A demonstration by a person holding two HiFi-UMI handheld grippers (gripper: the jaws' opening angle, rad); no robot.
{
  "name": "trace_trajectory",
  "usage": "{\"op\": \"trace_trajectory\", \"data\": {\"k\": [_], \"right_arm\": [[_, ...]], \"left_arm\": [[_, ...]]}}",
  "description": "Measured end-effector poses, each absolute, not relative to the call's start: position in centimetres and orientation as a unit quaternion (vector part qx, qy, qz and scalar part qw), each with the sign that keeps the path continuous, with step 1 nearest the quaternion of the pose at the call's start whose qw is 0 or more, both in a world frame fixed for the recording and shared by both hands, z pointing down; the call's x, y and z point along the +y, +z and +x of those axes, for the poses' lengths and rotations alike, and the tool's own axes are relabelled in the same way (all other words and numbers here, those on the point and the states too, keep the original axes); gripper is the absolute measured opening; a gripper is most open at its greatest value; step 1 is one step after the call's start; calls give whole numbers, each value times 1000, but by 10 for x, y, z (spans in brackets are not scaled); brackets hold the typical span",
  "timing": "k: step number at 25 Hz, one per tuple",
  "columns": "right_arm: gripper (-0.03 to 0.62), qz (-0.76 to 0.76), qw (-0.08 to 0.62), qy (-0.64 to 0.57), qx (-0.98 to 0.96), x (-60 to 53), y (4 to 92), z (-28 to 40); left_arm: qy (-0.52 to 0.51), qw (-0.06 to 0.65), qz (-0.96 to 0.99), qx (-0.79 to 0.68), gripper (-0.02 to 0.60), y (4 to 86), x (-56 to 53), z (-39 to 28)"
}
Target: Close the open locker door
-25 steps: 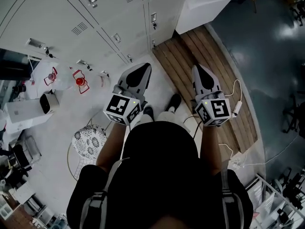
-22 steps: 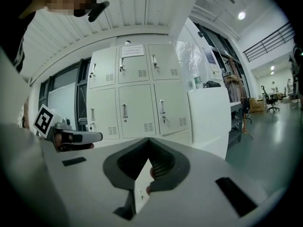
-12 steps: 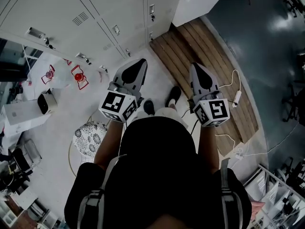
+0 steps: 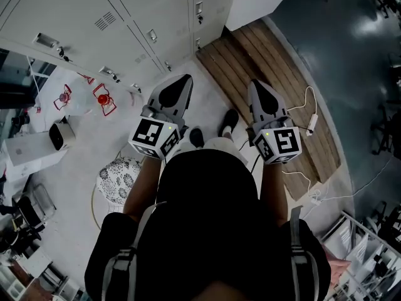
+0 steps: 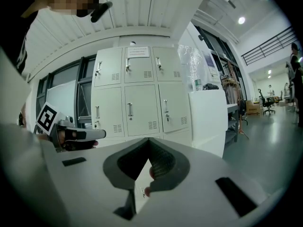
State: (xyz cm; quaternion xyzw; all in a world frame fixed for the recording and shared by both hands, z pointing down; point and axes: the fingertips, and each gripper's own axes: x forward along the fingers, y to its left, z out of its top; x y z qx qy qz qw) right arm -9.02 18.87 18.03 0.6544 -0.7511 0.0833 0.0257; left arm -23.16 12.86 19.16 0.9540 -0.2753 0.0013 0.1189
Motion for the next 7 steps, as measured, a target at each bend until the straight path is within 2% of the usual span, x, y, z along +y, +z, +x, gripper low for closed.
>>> {"op": "trace_trajectory", "data": {"k": [7], "right_arm": [[5,650,26,83,-755,189,182,-92]], "left_arm": [[1,125,954,-274,17,193,127,-228]]}}
